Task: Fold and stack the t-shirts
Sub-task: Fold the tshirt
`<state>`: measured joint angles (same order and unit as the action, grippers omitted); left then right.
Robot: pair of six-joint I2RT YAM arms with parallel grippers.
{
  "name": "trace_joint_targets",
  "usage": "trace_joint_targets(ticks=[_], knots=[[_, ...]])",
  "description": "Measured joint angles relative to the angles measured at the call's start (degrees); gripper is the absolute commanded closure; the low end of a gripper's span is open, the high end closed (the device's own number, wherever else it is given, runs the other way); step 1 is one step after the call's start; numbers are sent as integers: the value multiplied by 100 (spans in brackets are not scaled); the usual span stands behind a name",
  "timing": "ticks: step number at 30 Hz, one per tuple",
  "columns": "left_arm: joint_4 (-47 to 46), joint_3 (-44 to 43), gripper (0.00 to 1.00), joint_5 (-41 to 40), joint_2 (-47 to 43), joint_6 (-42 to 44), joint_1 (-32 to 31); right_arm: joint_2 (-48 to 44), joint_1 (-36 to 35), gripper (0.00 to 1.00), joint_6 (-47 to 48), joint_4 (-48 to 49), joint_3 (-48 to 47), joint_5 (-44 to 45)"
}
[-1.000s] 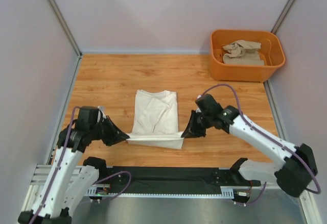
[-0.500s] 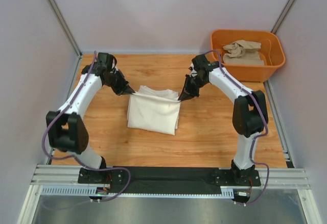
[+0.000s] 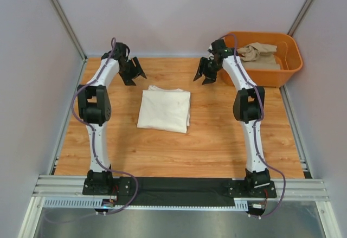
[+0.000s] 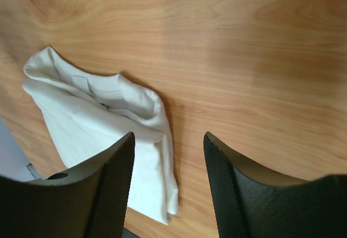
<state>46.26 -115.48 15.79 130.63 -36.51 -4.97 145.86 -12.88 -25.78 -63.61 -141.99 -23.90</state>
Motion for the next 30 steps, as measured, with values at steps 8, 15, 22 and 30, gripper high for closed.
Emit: trace_joint_targets(ticks=[8,15,22,30], knots=[[-719,1978,65,363,-2367,479,-66,-2920,-468,50,356,1257,3873,151],[-2083,3189,70,1628,-2586,466,-382,-2813,-1325,77,74,2581,4323,-721],[-1600,2780,27,1379,-1864,907,-426,-1880,-1132,35,400,2061,3447,-271],[-699,802,25,1082,-1204,2238,-245,-1875,-1086,27,1314,1329,3265,841]])
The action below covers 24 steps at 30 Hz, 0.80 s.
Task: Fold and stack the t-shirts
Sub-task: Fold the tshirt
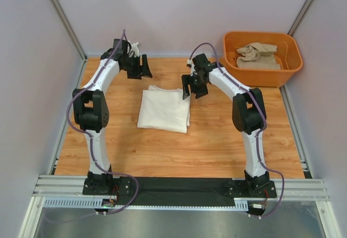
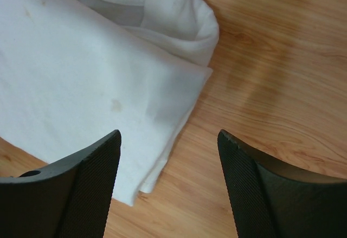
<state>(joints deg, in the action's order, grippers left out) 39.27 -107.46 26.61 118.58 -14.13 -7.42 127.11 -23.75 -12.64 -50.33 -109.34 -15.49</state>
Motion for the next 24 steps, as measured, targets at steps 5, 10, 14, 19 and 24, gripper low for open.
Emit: trace_joint_targets(ticks=[5,10,14,19,24], knots=[[544,-273,25,-55,734,455,79,129,63,28,345,-26,-184,57],[896,-271,25,50,1217,597,114,345,197,32,417,70,-308,-76],[863,-271,28,205,1237,599,114,531,350,36,409,175,-402,-291],[833,-271,35,258,1237,599,111,638,457,38,411,282,-409,-605],[800,-267,46,269,1237,595,114,723,450,48,382,407,-428,-861]])
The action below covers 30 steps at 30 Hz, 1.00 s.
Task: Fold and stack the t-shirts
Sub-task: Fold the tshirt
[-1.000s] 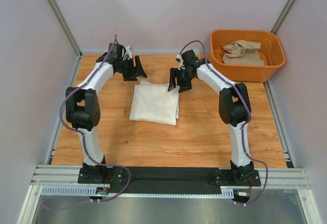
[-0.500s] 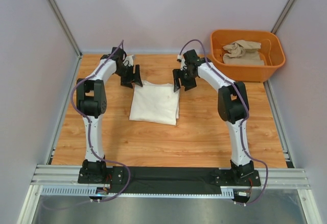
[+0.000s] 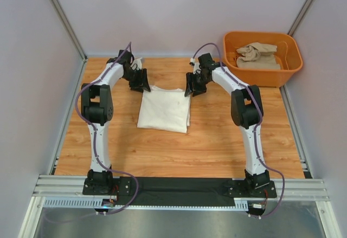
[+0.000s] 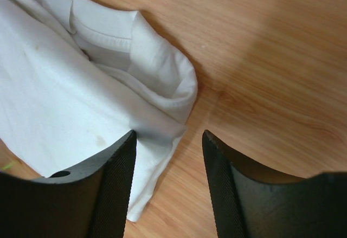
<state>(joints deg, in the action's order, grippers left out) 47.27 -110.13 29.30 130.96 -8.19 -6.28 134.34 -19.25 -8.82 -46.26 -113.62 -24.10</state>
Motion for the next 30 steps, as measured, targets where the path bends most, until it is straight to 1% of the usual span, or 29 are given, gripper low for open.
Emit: trace_joint_targets(ticks=[1,2,3,4,5,6,7,8,12,17,20,23,26,27,29,30], knots=[[-20,22,48,0,0,0,0,20,-4,51,-26,24,-15,-59],[-26,42,51,0,0,2,0,44,-7,65,-39,52,-37,-122],[-39,68,60,-4,0,0,0,55,-7,74,-37,87,-46,-177],[-46,170,68,-15,0,2,0,59,-7,100,-66,98,-46,-229],[-44,177,73,-15,0,2,0,59,-7,100,-136,116,-46,-302],[-85,249,80,-28,-22,0,0,59,-7,100,-144,133,-46,-330],[-105,330,96,-42,-66,-24,0,57,-7,100,-188,142,-46,-356],[-127,417,100,-66,-118,-31,0,57,-9,100,-216,144,-44,-358],[-245,669,100,-142,-444,-68,-2,-173,-28,100,-343,201,236,-321],[-391,1040,100,-201,-1235,-177,-13,-737,-107,100,-516,-17,411,-216],[-457,1110,100,-210,-1641,-223,-37,-1038,-149,100,-586,-120,411,-70],[-562,940,100,-173,-1687,-262,-66,-1196,-170,100,-680,-155,409,127],[-647,470,100,-140,-1305,-302,-116,-1152,-138,100,-793,-164,415,310],[-693,264,85,-149,-1088,-313,-131,-1095,-114,98,-820,-103,437,354],[-815,-120,80,-199,-616,-363,-157,-938,-68,98,-833,-2,426,450],[-870,-269,70,-240,-407,-387,-175,-748,-35,95,-833,-4,328,533]])
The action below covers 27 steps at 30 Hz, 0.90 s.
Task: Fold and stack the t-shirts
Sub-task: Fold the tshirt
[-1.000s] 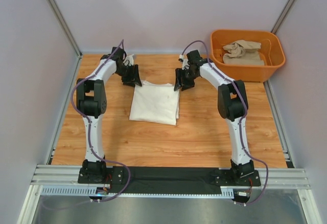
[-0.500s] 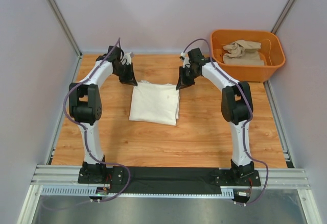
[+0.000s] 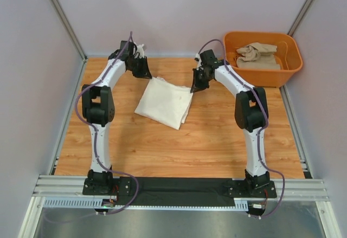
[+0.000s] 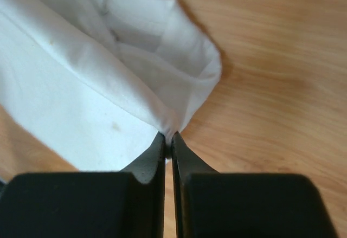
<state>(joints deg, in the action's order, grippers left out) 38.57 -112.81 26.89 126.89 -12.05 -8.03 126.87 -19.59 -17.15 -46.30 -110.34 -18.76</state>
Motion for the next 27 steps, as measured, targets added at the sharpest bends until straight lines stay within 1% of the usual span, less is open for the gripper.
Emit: trace_joint_targets(ticks=[2,3,5,6,7,8,10,11,14,16,17,18,20,24,27], knots=[[-24,-514,62,-138,590,-35,-24,328,46,88,7,24,-149,216],[-44,-684,53,-227,780,-50,-31,476,68,82,20,46,-179,372],[59,-1123,41,-461,1137,-79,-31,651,96,70,50,17,-179,699],[70,-1180,30,-625,1165,-109,-31,686,107,69,79,-4,-179,866],[101,-1189,27,-772,1128,-125,-35,691,116,65,118,-44,-197,1014],[105,-1128,26,-975,997,-166,-35,691,122,59,164,-144,-278,1137],[70,-787,26,-1213,525,-203,0,688,131,51,271,-323,-544,1416],[7,-463,26,-1228,160,-205,22,667,131,44,319,-374,-660,1530],[-120,511,26,-1016,-1054,-164,85,452,129,39,404,-483,-695,1779],[-304,1060,25,-763,-1679,-103,131,289,125,38,424,-601,-678,1878],[-378,1316,15,-619,-1912,-46,138,192,120,37,433,-662,-649,1897],[-446,1508,14,-507,-2044,28,136,76,105,36,435,-691,-570,1878],[-522,1871,5,-267,-2122,188,120,-149,72,32,422,-793,-415,1775],[-490,1985,5,4,-1519,505,74,-756,-48,29,282,-745,339,1320],[-603,2000,10,81,-1097,684,72,-1193,-186,29,146,-752,944,1016]])
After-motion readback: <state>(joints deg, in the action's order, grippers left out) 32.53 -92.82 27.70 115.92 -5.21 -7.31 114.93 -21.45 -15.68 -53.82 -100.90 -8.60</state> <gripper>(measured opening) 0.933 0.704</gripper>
